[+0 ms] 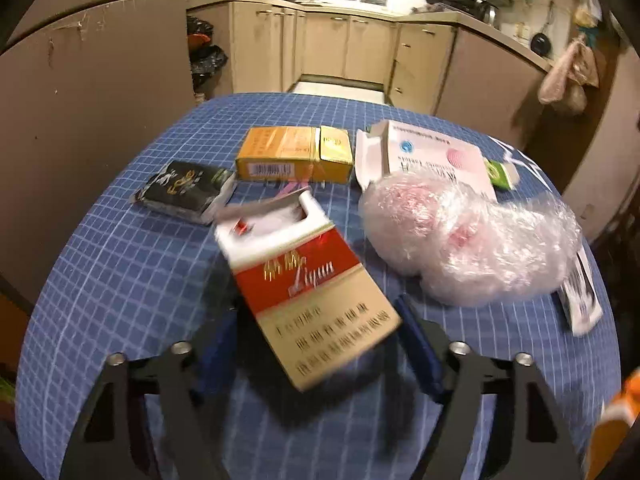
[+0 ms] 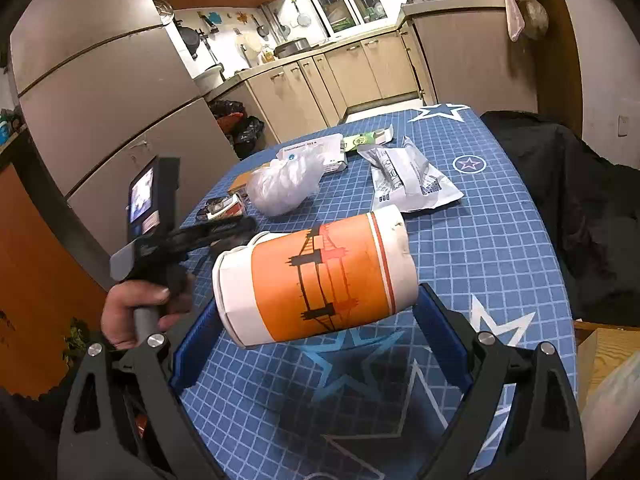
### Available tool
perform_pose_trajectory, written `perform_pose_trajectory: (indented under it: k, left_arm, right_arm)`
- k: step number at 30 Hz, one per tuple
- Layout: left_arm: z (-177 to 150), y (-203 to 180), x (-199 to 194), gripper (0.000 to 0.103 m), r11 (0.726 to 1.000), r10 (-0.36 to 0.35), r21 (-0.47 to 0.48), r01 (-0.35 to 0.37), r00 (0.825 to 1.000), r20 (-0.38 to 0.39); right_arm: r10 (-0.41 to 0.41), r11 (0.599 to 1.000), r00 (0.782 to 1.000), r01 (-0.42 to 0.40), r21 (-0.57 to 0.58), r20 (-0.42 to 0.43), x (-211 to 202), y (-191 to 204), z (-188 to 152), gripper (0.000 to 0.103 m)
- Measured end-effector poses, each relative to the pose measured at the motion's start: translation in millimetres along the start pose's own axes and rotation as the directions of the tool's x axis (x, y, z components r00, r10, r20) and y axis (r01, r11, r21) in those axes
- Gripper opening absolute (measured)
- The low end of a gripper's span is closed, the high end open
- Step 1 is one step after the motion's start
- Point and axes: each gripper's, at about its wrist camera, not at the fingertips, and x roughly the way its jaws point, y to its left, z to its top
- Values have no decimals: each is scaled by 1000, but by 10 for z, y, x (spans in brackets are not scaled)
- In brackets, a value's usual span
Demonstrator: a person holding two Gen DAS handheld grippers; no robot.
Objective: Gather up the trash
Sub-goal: 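Grasp the large orange-white paper cup with the right gripper while the left gripper grasps a cigarette box, then carry the paper cup and cigarette box over the white bucket with both grippers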
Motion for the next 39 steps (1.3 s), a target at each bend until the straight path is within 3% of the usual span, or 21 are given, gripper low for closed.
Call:
perform_pose_trajectory:
  k: [7, 12, 18, 29, 39]
  left_arm:
    - [-399, 434, -397, 67, 995, -85, 55, 86, 996, -5]
    - [-623, 502, -675, 66, 991, -103, 91, 101, 995, 19]
    - [-800, 302, -1037, 64, 978, -139, 171, 122, 986, 94]
    - [-830, -296, -1350, 62, 933, -287, 258, 251, 951, 115]
    - [-818, -630, -1566, 61, 900, -360, 314, 304, 922, 139]
  right_arm:
    - [-23, 1000, 1000, 23, 17, 1, -37, -63, -87, 89]
    - [-43, 999, 999, 43, 18, -8, -21, -28, -184, 88]
    - [-60, 998, 998, 60, 18, 27, -162, 50, -216, 88]
    - [-117, 993, 983, 113, 38, 140, -827, 77, -243, 88]
    - [-168, 985, 961, 155, 76, 219, -1297, -8, -267, 88]
